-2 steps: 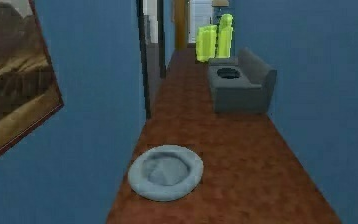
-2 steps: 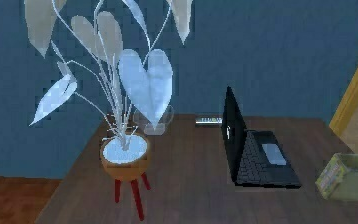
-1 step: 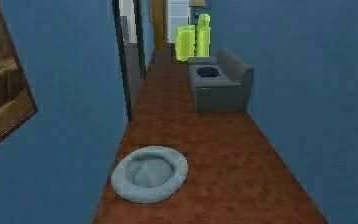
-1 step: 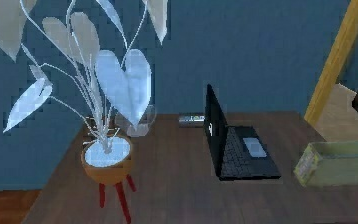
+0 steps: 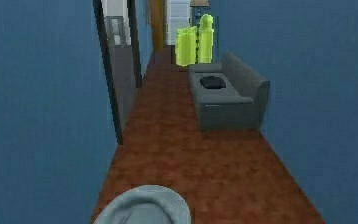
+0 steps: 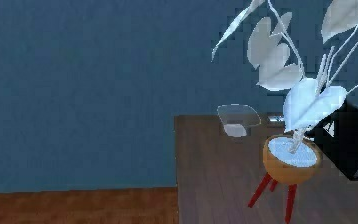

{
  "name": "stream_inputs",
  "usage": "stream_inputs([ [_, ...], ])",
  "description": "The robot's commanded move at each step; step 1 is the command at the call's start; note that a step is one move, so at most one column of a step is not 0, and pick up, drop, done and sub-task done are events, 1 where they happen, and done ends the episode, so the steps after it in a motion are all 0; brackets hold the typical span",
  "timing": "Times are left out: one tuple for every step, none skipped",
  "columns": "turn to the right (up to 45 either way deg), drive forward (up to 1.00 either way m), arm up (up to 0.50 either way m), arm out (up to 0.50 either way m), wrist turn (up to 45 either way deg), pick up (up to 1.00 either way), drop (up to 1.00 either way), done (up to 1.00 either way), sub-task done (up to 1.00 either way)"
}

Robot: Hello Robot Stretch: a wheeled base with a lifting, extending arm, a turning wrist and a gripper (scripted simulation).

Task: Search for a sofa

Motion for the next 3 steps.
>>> stream_inputs([
  [30.0,0.00,0.00,0.00,0.0,0.00,0.00,0.00,0.00],
  [0.0,0.95,0.00,0.00,0.0,0.00,0.00,0.00,0.00],
  [-30.0,0.00,0.00,0.00,0.0,0.00,0.00,0.00,0.00],
])
